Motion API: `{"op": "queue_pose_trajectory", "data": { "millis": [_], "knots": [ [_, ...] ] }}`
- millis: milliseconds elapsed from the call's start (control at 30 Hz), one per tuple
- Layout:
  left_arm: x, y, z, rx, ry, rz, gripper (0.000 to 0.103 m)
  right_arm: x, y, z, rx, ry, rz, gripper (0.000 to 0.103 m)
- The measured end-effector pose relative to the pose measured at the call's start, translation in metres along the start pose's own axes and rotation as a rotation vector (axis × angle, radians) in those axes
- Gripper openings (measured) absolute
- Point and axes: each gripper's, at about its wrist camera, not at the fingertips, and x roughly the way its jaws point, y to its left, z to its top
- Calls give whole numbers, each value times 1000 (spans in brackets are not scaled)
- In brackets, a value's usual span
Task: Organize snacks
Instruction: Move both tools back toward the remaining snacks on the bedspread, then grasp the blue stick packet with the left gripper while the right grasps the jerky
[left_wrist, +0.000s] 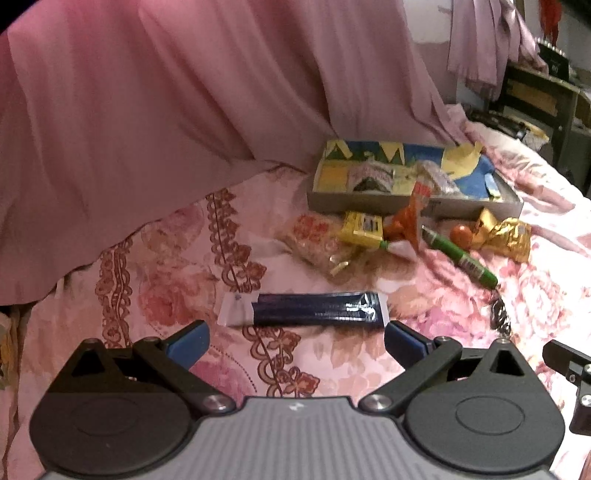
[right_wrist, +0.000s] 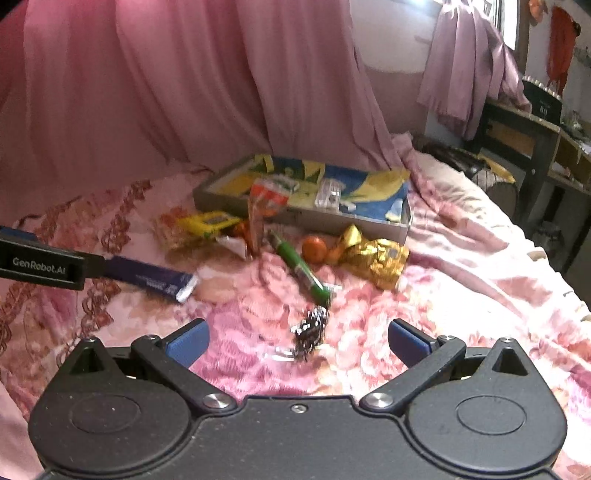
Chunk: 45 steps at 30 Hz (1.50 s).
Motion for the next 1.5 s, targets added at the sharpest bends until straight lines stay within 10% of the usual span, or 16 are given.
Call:
{"op": "queue_pose_trajectory", "data": {
  "millis": [533, 867, 1167, 1500],
  "knots": [
    [39, 1, -2, -24, 201, 1, 103, 45, 2, 0, -31, 210, 31, 102],
    [60, 25, 4, -204, 201, -37, 103, 71, 21, 14, -302, 139, 102, 102],
    [119, 71, -3, -758, 312, -191, 103, 118, -17, 25, 78, 277, 130, 102],
    [133, 51, 2, -789, 288, -326, 102, 143, -59, 18, 432, 385, 147, 96]
  ]
}}
